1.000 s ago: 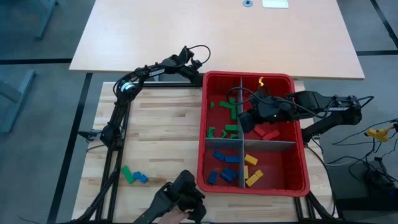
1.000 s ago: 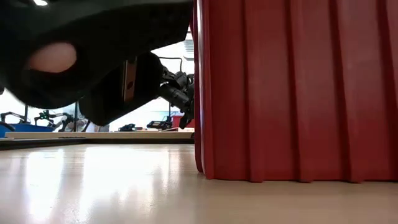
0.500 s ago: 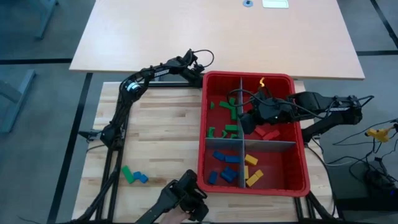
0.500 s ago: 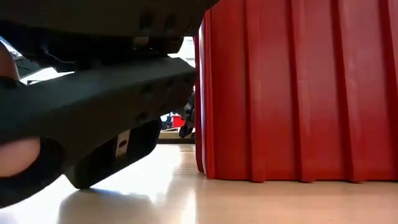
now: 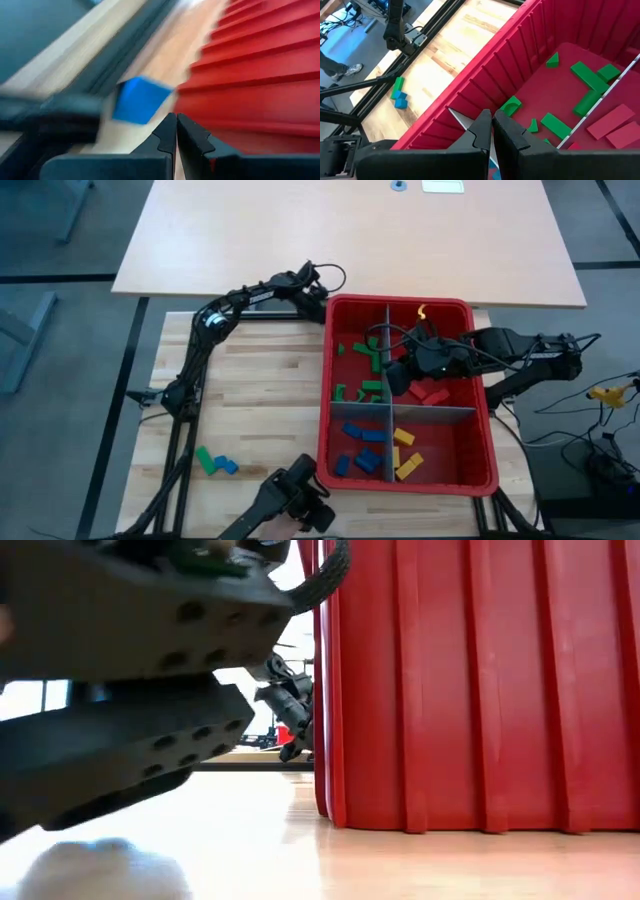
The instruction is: Sort blocks
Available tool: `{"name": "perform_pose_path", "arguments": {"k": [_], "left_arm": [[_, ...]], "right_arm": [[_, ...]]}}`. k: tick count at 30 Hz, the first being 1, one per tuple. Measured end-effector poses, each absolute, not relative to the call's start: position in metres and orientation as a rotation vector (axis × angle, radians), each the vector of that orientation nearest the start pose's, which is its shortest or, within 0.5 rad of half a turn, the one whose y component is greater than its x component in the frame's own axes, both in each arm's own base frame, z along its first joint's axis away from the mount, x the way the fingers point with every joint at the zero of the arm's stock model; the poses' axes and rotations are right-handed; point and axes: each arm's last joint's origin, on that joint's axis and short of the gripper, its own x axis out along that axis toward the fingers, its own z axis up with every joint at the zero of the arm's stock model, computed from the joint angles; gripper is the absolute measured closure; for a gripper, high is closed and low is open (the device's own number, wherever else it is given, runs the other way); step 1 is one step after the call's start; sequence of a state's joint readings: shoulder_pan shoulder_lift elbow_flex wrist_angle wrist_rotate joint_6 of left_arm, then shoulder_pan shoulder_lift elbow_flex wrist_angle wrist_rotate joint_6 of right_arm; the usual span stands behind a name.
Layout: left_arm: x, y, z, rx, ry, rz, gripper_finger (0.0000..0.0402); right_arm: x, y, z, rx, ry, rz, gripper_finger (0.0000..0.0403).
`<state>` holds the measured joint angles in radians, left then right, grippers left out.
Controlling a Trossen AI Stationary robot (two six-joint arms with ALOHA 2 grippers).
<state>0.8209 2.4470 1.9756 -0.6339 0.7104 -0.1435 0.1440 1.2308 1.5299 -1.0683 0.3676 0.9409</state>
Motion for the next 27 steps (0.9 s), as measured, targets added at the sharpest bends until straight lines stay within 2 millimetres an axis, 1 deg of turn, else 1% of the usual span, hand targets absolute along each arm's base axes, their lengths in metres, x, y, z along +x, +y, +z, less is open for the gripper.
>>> {"name": "perform_pose_path", "arguments": {"k": [2, 7, 11, 15, 18, 21, 27], "left_arm": [[0.358, 0.357, 0.134, -0.877, 0.865, 0.215, 0.0401], [0.354, 0.355, 0.133, -0.776, 0.967, 0.266, 0.0401], [0.358, 0.351, 0.132, -0.594, 0.992, 0.187, 0.0401], [0.369, 0.340, 0.135, -0.391, 1.024, 0.119, 0.0401], [0.371, 0.335, 0.136, -0.285, 1.044, 0.089, 0.0401], [0.372, 0.334, 0.137, -0.234, 1.057, 0.100, 0.0401], [0.371, 0.334, 0.141, -0.234, 1.073, 0.135, 0.0401]], "right_arm": [[0.216, 0.021, 0.416, 0.697, 0.580, -0.537, 0.0403], [0.216, 0.022, 0.416, 0.694, 0.583, -0.530, 0.0403], [0.215, 0.025, 0.416, 0.690, 0.587, -0.519, 0.0403], [0.215, 0.026, 0.416, 0.691, 0.588, -0.513, 0.0403], [0.215, 0.027, 0.416, 0.694, 0.587, -0.512, 0.0403], [0.215, 0.027, 0.416, 0.689, 0.593, -0.514, 0.0403], [0.211, 0.026, 0.411, 0.674, 0.646, -0.544, 0.0403]]}}
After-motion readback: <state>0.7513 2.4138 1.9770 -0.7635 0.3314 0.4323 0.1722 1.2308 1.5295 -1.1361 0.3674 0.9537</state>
